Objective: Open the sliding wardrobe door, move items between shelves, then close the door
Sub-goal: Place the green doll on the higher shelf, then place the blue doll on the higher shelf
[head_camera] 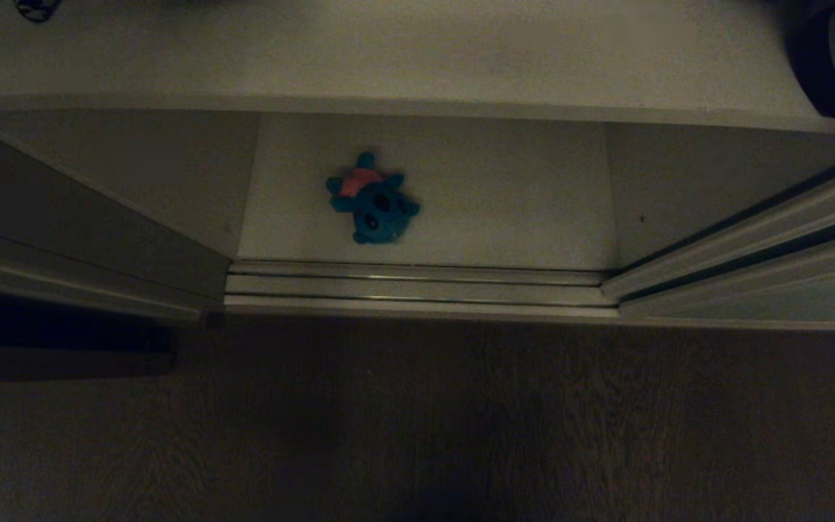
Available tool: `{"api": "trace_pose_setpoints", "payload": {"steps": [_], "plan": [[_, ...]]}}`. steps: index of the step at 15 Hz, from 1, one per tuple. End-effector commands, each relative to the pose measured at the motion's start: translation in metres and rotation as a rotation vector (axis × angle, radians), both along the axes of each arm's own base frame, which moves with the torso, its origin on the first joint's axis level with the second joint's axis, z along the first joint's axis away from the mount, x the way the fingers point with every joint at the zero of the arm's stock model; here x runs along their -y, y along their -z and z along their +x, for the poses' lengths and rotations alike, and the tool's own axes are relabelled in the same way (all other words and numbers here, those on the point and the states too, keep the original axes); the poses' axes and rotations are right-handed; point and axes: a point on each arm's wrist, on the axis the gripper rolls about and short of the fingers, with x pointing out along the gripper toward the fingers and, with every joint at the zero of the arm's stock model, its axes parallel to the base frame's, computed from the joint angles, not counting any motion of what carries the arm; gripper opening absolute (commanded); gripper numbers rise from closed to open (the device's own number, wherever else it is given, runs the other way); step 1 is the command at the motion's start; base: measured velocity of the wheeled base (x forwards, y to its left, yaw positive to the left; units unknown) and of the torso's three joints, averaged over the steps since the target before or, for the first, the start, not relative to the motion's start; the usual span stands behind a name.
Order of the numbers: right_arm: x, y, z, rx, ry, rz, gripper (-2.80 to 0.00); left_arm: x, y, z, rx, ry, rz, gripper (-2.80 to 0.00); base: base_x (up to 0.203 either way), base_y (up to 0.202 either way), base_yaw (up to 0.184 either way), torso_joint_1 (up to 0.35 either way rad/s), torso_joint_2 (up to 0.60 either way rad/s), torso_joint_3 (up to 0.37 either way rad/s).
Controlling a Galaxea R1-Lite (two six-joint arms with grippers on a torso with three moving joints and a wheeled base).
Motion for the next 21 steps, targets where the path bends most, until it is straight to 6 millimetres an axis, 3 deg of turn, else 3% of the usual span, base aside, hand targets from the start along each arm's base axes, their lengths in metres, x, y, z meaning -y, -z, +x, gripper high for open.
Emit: {"api": "trace_pose_setpoints", "payload": {"steps": [1,4,5,7,9,11,21], "plan": [[0.000,0.000,0.000,0.002,-0.001,0.000,-2.80,-0.005,0.003,-0.009,-0.047,0.000,0.021,0.00,0.000,0.000,0.000,0.000,0.00,0.000],[0.000,0.000,0.000,0.002,-0.001,0.000,-2.80,-0.014,0.005,-0.027,-0.102,0.003,0.023,0.00,0.000,0.000,0.000,0.000,0.00,0.000],[0.000,0.000,0.000,0.003,-0.001,0.000,-2.80,-0.018,0.008,-0.033,-0.120,0.003,0.033,-2.80,0.000,0.000,0.000,0.000,0.00,0.000],[0.000,0.000,0.000,0.002,-0.001,0.000,-2.80,-0.025,0.013,-0.047,-0.147,0.003,0.040,-2.80,0.000,0.000,0.000,0.000,0.00,0.000],[0.000,0.000,0.000,0.002,-0.001,0.000,-2.80,-0.037,0.015,-0.071,-0.152,0.005,0.037,-2.80,0.000,0.000,0.000,0.000,0.00,0.000],[0.000,0.000,0.000,0.002,-0.001,0.000,-2.80,-0.052,0.029,-0.098,-0.201,0.004,0.056,-2.80,0.000,0.000,0.000,0.000,0.00,0.000],[0.000,0.000,0.000,0.002,-0.001,0.000,-2.80,-0.109,0.192,-0.217,-0.609,-0.069,0.107,-2.80,0.000,0.000,0.000,0.000,0.00,0.000]]}}
